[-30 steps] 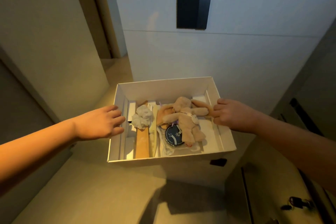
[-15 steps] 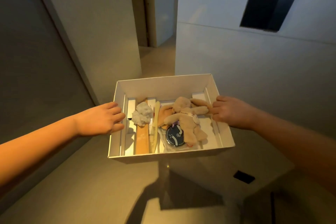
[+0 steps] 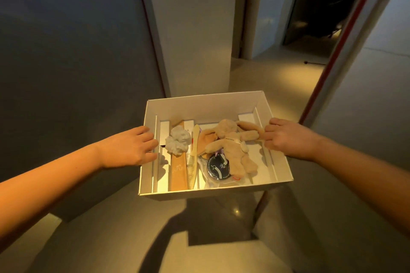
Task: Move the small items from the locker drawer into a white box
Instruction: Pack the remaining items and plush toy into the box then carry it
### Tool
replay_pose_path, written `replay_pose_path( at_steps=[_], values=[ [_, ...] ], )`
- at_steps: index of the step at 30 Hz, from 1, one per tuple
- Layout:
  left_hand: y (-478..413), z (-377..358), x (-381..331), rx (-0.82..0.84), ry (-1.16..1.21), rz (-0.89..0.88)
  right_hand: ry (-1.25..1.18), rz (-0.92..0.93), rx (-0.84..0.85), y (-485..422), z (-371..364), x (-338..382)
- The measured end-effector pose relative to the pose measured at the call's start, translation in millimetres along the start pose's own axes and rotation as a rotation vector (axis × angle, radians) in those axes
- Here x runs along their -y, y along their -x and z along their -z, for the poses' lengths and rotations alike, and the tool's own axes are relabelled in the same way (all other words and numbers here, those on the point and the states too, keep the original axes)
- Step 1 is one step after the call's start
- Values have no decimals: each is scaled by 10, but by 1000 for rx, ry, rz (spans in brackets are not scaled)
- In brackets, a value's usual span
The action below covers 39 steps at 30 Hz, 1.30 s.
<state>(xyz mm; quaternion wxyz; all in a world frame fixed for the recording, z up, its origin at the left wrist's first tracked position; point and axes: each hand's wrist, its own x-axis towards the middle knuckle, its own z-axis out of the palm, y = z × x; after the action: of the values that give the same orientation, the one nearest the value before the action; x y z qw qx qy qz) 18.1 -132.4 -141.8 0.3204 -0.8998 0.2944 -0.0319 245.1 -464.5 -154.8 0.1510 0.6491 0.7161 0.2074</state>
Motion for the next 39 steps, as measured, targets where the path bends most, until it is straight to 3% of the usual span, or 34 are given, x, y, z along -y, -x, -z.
replay_pose_path(
  at_steps=[9, 19, 26, 39],
  values=[
    [551, -133, -72, 189, 57, 283, 19, 253, -126, -1189, -338, -541],
    [777, 351, -953, 411, 72, 689, 83, 683, -260, -2244, -355, -599],
    [953, 894, -1629, 575, 153, 897, 122, 872, -184, -2815, -215, -86],
    [1683, 1811, -3089, 857, 339, 1244, -8, 1178, -382, -3358, 665, 1661]
  ],
)
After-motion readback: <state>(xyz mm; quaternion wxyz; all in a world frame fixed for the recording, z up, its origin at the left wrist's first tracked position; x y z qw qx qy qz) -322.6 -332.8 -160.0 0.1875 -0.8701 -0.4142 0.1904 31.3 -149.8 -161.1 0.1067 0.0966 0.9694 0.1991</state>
